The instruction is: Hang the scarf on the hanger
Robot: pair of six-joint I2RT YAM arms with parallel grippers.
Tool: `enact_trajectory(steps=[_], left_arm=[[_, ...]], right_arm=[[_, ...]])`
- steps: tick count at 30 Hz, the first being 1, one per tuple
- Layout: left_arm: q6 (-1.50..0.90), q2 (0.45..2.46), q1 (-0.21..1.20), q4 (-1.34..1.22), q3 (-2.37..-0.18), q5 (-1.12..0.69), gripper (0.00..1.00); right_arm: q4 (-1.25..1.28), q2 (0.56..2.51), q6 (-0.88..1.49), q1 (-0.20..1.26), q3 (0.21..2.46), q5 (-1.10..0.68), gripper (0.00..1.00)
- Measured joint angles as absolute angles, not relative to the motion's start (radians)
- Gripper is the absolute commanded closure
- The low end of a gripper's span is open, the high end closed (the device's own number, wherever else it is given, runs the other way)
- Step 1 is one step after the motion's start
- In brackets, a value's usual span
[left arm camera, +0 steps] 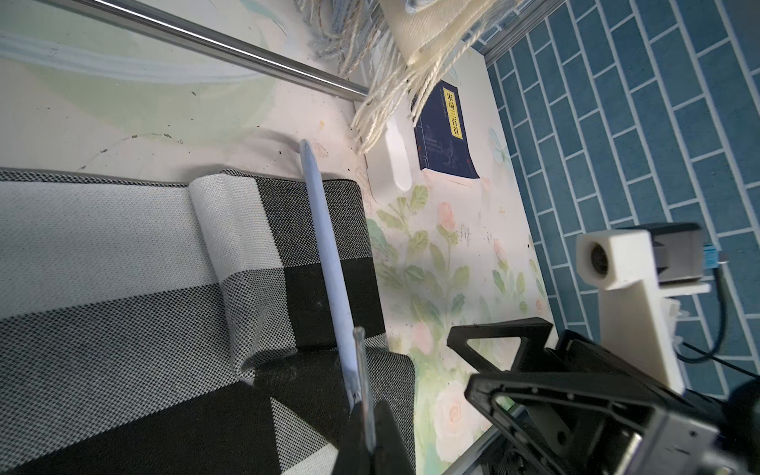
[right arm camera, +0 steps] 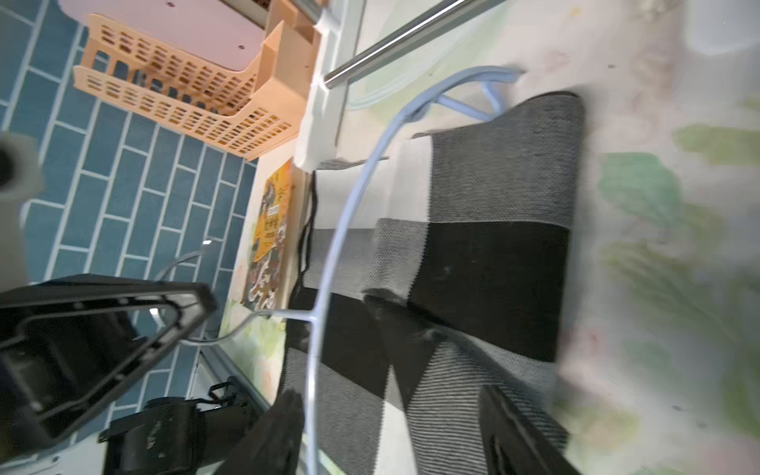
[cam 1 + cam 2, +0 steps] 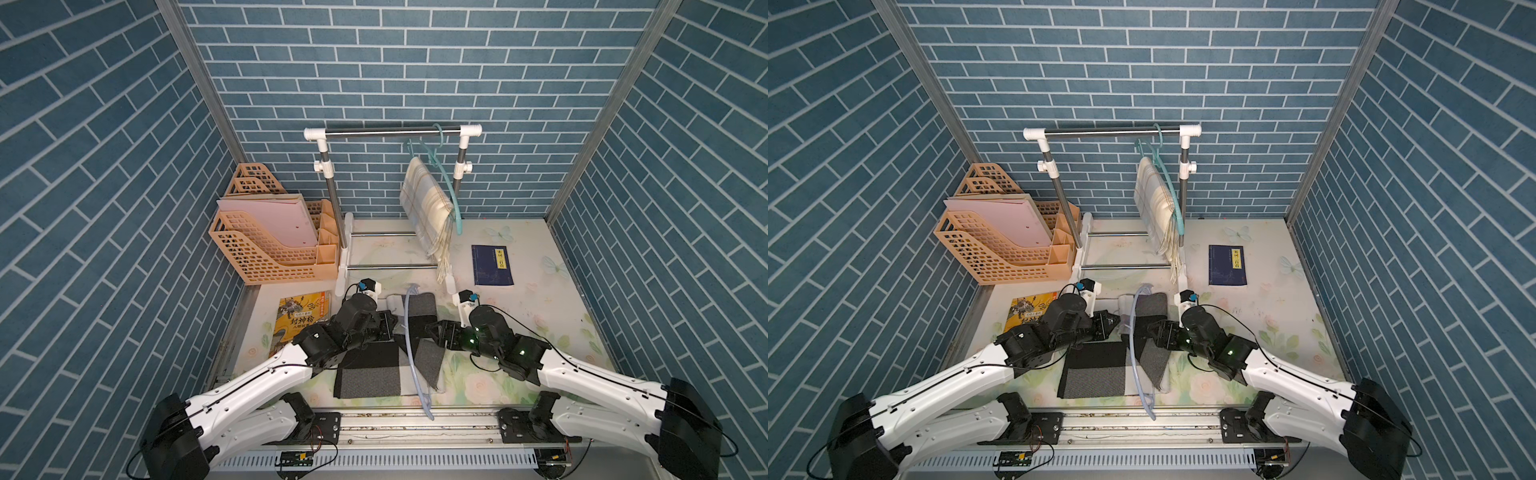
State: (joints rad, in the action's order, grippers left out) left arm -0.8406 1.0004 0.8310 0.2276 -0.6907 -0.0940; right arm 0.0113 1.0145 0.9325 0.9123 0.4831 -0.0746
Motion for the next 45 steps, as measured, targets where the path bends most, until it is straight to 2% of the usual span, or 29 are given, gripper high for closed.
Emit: enact_trajectory(steps=[5, 12, 16, 23, 28, 32, 36, 43, 44, 45], left_arm=[[-0.840, 1.010, 0.831, 0.233, -0.698, -0.093, 1.00], [-0.838, 1.016, 0.831, 0.237, -0.702, -0.094, 1.00], [-0.838, 1.016, 0.831, 0.238, -0.702, -0.094, 1.00], [-0.838, 1.016, 0.831, 0.242, -0.702, -0.093, 1.00], [-0.837, 1.016, 0.831, 0.242, -0.702, -0.093, 1.00], [-0.837, 1.016, 0.831, 0.242, -0.702, -0.094, 1.00], [-0.834, 1.016, 0.831, 0.241, -0.703, -0.103, 1.00], [-0.826, 1.015, 0.832, 0.238, -0.714, -0.134, 1.00], [-0.825, 1.013, 0.832, 0.238, -0.714, -0.137, 1.00], [-0.823, 1.012, 0.832, 0.238, -0.714, -0.139, 1.00]], right_arm=[[-0.017, 1.039, 0.918, 0.882, 0.373, -0.110, 0.33], [0.047, 1.112, 0.908, 0.877, 0.365, -0.151, 0.40], [0.106, 1.188, 0.908, 0.875, 0.365, -0.167, 0.47], [0.178, 1.217, 0.906, 0.872, 0.365, -0.177, 0.86], [0.168, 1.132, 0.908, 0.873, 0.366, -0.177, 1.00], [0.150, 1.054, 0.908, 0.888, 0.385, -0.189, 1.00], [0.203, 1.065, 0.913, 0.922, 0.406, -0.235, 1.00], [0.405, 1.331, 0.972, 1.005, 0.480, -0.308, 1.00], [0.439, 1.369, 0.987, 1.013, 0.490, -0.319, 0.97], [0.462, 1.400, 0.999, 1.019, 0.499, -0.329, 0.82]])
